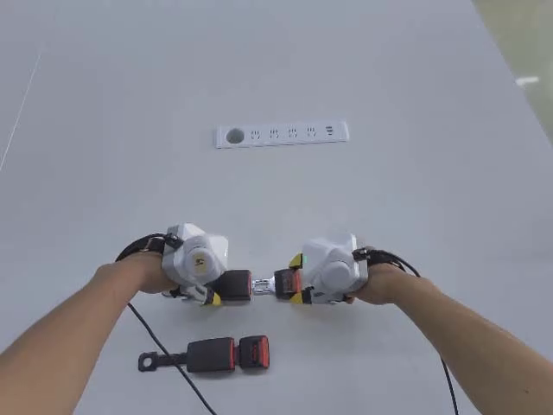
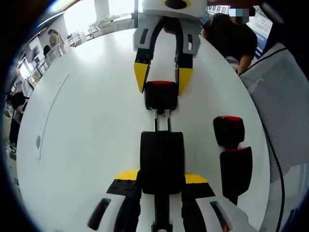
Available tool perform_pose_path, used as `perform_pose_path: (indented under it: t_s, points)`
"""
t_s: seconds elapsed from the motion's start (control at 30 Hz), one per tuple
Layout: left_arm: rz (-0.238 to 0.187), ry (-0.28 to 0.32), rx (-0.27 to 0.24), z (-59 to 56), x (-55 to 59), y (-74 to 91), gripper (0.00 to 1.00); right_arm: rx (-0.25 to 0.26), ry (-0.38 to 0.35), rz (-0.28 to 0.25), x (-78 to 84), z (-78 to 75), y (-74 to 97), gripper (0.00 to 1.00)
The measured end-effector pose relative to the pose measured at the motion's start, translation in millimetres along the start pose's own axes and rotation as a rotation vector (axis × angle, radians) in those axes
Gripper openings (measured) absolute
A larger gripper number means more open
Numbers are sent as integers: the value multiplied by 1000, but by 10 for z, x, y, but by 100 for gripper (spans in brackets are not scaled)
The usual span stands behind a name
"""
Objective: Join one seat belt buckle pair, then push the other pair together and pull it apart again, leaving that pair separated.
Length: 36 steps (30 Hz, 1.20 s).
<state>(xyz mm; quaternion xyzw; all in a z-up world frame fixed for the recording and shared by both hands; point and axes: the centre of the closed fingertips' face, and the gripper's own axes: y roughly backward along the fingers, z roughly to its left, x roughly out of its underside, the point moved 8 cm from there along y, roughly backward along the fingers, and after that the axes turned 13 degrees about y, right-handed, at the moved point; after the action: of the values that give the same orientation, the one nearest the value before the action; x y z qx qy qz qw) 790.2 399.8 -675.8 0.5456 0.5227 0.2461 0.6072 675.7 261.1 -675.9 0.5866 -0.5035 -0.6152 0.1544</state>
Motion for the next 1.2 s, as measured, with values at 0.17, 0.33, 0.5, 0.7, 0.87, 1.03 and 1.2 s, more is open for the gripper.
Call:
perform_pose_path:
  t_s: [0.17, 0.33, 0.5, 0.7, 0.87, 1.03, 1.2]
  points:
    - [-1, -1, 0, -1, 0, 3, 32, 4, 9, -4, -47, -3, -23, 30]
    - [-5, 2, 2, -5, -3, 6, 32, 14, 6, -15, -76, -15, -37, 30]
    - [-6, 1, 0, -9, 1, 9, 32, 21, -3, -12, -129, -28, -89, 30]
    - [-15, 6, -2, -11, 3, 13, 32, 28, -26, -21, -126, -19, -82, 30]
    - [-10, -1, -7, -13, -1, 8, 32, 35, -41, -27, -121, -12, -85, 30]
    - [-23, -1, -11, -22, 11, 10, 32, 41, -54, -32, -125, -2, -100, 29]
    - [-19, -15, -11, -20, 6, 10, 31, 25, -23, -51, -120, -20, -111, 29]
